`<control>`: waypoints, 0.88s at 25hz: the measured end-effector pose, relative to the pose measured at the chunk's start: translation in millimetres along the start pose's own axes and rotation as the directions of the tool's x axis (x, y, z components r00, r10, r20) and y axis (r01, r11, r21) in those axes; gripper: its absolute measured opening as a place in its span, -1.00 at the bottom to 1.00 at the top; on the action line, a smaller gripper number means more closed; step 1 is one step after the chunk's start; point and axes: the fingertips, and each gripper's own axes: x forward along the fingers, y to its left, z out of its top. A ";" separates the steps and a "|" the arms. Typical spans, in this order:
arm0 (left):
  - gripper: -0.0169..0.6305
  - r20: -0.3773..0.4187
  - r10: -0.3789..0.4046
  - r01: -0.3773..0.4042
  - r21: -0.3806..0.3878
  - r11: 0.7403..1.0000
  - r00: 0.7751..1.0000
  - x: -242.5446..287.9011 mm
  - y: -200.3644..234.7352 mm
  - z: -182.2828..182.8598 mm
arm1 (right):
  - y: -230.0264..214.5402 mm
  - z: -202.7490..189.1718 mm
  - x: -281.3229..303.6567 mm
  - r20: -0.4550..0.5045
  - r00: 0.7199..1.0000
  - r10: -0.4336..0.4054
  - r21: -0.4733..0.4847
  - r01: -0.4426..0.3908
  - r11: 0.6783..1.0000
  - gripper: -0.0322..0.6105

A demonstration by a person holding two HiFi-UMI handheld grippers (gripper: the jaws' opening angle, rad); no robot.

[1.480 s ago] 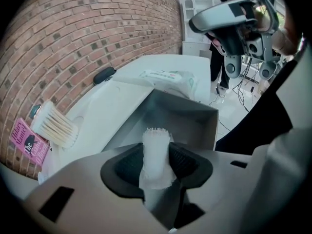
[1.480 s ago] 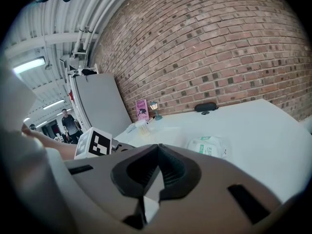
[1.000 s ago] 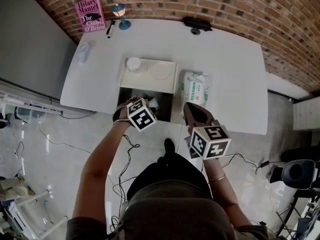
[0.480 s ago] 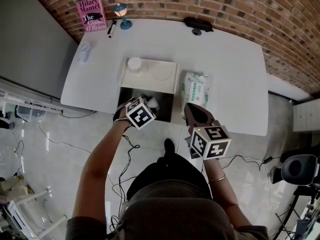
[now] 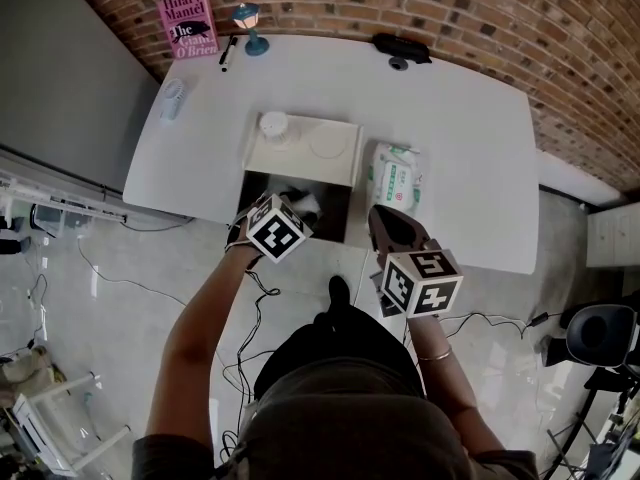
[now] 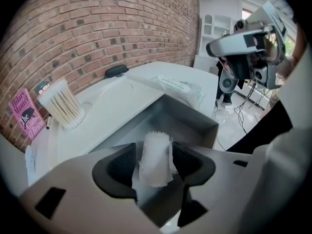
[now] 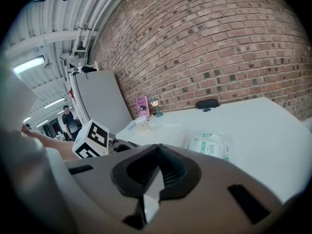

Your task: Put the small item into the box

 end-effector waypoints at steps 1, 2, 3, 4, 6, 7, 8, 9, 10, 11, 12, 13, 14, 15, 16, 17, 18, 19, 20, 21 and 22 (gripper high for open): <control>-0.26 0.018 0.000 0.000 -0.020 1.000 1.000 -2.9 0.1 2.4 | 0.8 0.0 0.7 -0.002 1.000 0.003 -0.001 -0.003 1.000 -0.88; -0.26 0.036 0.002 -0.001 -0.042 0.999 0.999 -6.0 0.7 4.6 | 2.0 0.1 1.6 -0.003 1.000 0.007 -0.002 -0.007 1.000 -0.88; -0.26 0.054 0.008 -0.005 -0.064 0.998 0.998 -9.4 1.9 6.6 | 3.5 0.2 2.5 -0.005 1.000 0.012 -0.003 -0.012 1.000 -0.88; -0.26 0.071 0.018 -0.012 -0.085 0.996 0.997 -13.0 3.7 8.2 | 5.0 0.4 3.5 -0.006 1.000 0.017 -0.006 -0.017 1.000 -0.88; -0.26 0.099 0.046 -0.034 -0.123 0.992 0.994 -20.5 8.2 10.5 | 8.1 0.8 5.5 -0.009 1.000 0.027 -0.011 -0.027 1.000 -0.88; -0.26 0.111 0.059 -0.043 -0.139 0.989 0.992 -24.1 10.3 11.3 | 9.6 1.0 6.5 -0.010 0.999 0.032 -0.013 -0.032 0.999 -0.88; -0.26 0.123 0.070 -0.051 -0.153 0.987 0.990 -27.2 11.9 11.7 | 11.3 1.1 7.5 -0.011 0.999 0.037 -0.015 -0.037 0.999 -0.88; -0.26 0.132 0.078 -0.056 -0.166 0.985 0.988 -30.2 12.9 11.6 | 13.1 1.0 8.5 -0.013 0.999 0.043 -0.017 -0.043 0.999 -0.88; -0.26 0.139 0.084 -0.059 -0.177 0.982 0.987 -33.2 13.7 11.1 | 15.0 1.0 9.3 -0.013 0.999 0.048 -0.021 -0.049 0.999 -0.88; -0.26 0.147 0.090 -0.062 -0.188 0.980 0.985 -36.1 14.5 10.9 | 16.6 1.2 10.1 -0.014 0.998 0.053 -0.024 -0.054 0.998 -0.88; -0.26 0.161 0.097 -0.064 -0.199 0.978 0.982 -38.5 15.3 11.2 | 18.0 1.5 10.8 -0.014 0.998 0.058 -0.028 -0.058 0.998 -0.88; -0.26 0.179 0.106 -0.067 -0.211 0.975 0.978 -40.9 16.5 11.8 | 19.1 1.8 11.3 -0.014 0.998 0.061 -0.030 -0.062 0.998 -0.88; -0.26 0.198 0.117 -0.071 -0.226 0.972 0.973 -43.8 18.0 12.5 | 20.1 2.2 11.8 -0.015 0.998 0.064 -0.033 -0.065 0.997 -0.88; -0.26 0.213 0.129 -0.075 -0.241 0.967 0.968 -47.5 19.5 13.1 | 21.0 2.6 12.2 -0.016 0.998 0.066 -0.035 -0.067 0.997 -0.88; -0.26 0.226 0.142 -0.081 -0.257 0.963 0.964 -51.7 21.0 13.6 | 21.9 3.0 12.5 -0.016 0.998 0.068 -0.037 -0.068 0.997 -0.88; -0.26 0.236 0.155 -0.087 -0.274 0.958 0.959 -56.1 22.4 14.1 | 22.8 3.4 12.6 -0.017 0.997 0.070 -0.039 -0.070 0.997 -0.88; -0.27 0.246 0.168 -0.092 -0.291 0.952 0.955 -60.6 23.6 14.6 | 23.8 3.8 12.7 -0.017 0.997 0.072 -0.041 -0.073 0.997 -0.88; -0.27 0.254 0.179 -0.096 -0.309 0.946 0.950 -64.8 24.6 14.9 | 24.9 4.1 12.7 -0.017 0.997 0.075 -0.043 -0.075 0.996 -0.88; -0.29 0.260 0.191 -0.100 -0.327 0.940 0.946 -68.6 25.4 14.7 | 26.0 4.5 12.6 -0.017 0.997 0.078 -0.045 -0.079 0.996 -0.88; -0.32 0.267 0.204 -0.105 -0.343 0.934 0.942 -72.2 26.5 14.6 | 27.1 4.9 12.7 -0.016 0.996 0.082 -0.047 -0.083 0.995 -0.88; -0.34 0.274 0.218 -0.112 -0.356 0.928 0.937 -75.6 27.8 14.6 | 28.4 5.4 12.7 -0.016 0.996 0.086 -0.049 -0.087 0.995 -0.88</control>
